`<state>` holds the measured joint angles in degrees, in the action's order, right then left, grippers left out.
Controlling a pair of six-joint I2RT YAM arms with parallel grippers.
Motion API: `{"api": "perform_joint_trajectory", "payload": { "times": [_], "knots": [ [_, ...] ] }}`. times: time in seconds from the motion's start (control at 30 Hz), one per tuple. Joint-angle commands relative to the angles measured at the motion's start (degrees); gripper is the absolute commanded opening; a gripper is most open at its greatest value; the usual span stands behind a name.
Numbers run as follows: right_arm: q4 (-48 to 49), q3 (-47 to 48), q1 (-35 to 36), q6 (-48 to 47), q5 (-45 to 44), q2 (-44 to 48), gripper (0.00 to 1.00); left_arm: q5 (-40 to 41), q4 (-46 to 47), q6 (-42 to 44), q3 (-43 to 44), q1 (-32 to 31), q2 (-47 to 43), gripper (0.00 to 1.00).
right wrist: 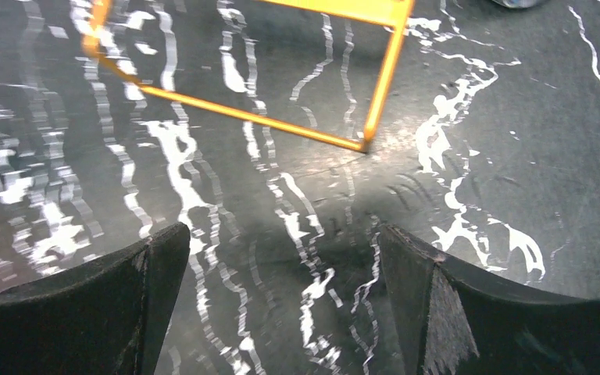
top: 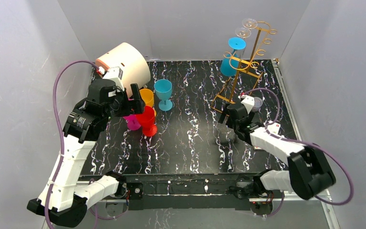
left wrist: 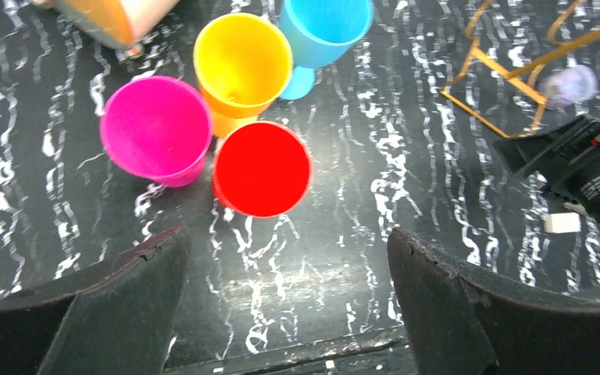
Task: Take the wine glass off the wine glass rack
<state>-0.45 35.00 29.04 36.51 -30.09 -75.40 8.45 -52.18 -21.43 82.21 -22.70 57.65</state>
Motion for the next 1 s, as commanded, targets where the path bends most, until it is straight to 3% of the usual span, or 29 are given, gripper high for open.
{"api": "perform_joint_trajectory", "payload": {
  "times": [0.0, 0.17, 0.23, 0.4, 0.53, 0.67, 0.77, 0.97],
  "knots": [
    [-3.06, -0.46, 0.57, 1.87, 7.41, 9.21, 0.99, -8.39, 4.59, 0.95, -0.57, 0.18, 0.42, 0.93],
    [-9.32, 0.41, 0.82, 2.67, 20.11, 20.86, 0.96, -9.83, 5.07, 0.86, -0.80, 0.15, 1.26, 0.93],
    [-11.83, 2.21, 0.85, 1.94, 27.01, 25.56, 0.90, -9.27, 4.90, 0.86, -1.13, 0.16, 1.20, 0.93],
    [-20.42, 16.26, 0.78, -1.22, 36.11, 29.92, 0.81, -9.27, 5.03, 0.82, -1.98, 0.11, 1.28, 0.94],
    [-27.57, 33.00, 0.85, -5.73, 37.34, 23.52, 0.74, -10.20, 5.91, 0.07, -2.26, 0.18, 1.88, 0.94],
    [-31.88, 50.24, 0.85, -8.51, 31.20, 13.93, 0.70, -10.88, 6.63, -0.86, -2.39, 0.18, 2.42, 0.94],
    [-35.46, 61.62, 0.80, -11.12, 23.70, 5.48, 0.76, -11.32, 6.74, -1.02, -2.21, 0.13, 2.62, 0.94],
    [-44.71, 83.05, 0.83, -17.41, 21.54, -10.95, 0.81, -11.24, 6.11, -0.61, -1.84, 0.19, 2.64, 0.94]
  ]
}}
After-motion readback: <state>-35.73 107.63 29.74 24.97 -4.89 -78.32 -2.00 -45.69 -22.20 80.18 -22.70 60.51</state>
